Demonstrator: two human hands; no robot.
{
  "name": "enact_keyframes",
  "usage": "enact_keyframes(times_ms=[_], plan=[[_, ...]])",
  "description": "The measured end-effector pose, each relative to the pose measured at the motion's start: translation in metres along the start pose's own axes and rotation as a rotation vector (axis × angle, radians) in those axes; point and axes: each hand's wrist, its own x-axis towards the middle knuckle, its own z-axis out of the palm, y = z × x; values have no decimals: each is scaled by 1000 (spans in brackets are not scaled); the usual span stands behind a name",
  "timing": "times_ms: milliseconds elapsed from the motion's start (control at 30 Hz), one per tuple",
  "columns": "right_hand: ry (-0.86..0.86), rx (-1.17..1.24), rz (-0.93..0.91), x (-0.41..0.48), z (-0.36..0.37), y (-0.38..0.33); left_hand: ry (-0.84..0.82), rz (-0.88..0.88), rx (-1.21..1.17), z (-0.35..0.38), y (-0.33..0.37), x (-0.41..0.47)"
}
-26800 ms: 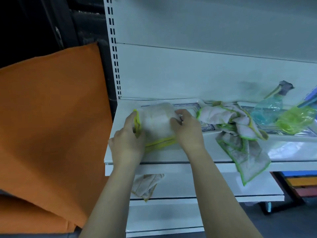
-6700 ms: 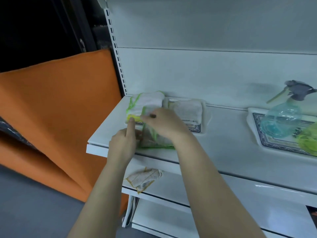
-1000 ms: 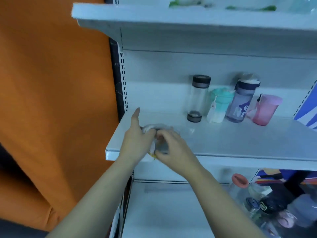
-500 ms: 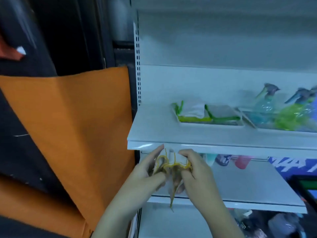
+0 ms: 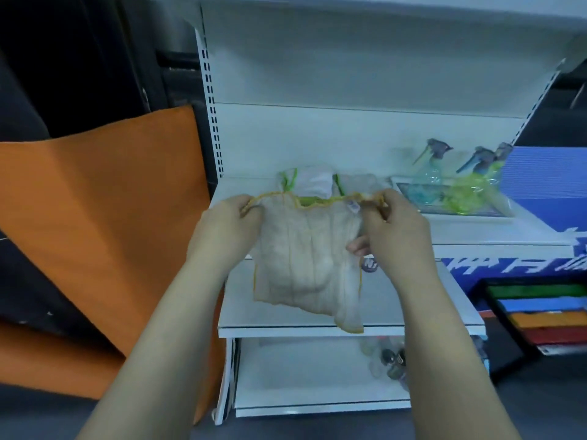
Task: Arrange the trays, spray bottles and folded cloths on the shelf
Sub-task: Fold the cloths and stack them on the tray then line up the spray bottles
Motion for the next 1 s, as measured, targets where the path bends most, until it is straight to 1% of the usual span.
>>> enact_keyframes(times_ms=[100, 167, 267, 333, 433, 533, 633, 733, 800, 900, 1000], plan=[[3, -65, 34, 26, -9, 19, 41, -97, -79, 17, 5, 14], [-22, -61, 119, 50, -14, 33, 28, -164, -193, 30, 5, 29], [-126, -39, 256, 88, -14, 53, 17, -266, -345, 53, -4, 55], [-194, 26, 308, 115, -8, 69, 22, -317, -385, 72, -7, 70], [-240, 39, 344, 149, 5, 87, 49, -366, -411, 96, -10, 91], [-255, 41, 337, 180, 15, 94, 82, -384, -349, 108, -12, 116], [-245, -30, 282, 205, 20, 98, 102, -364, -273, 118, -7, 140], [-316, -125, 237, 215, 20, 100, 116, -343, -197, 126, -12, 151], [-343, -190, 209, 216, 20, 105, 86, -352, -207, 130, -19, 150], [-358, -160, 208, 210, 12, 115, 66, -339, -260, 131, -19, 138], [-414, -193, 175, 194, -4, 128, 58, -312, -312, 126, -18, 113]])
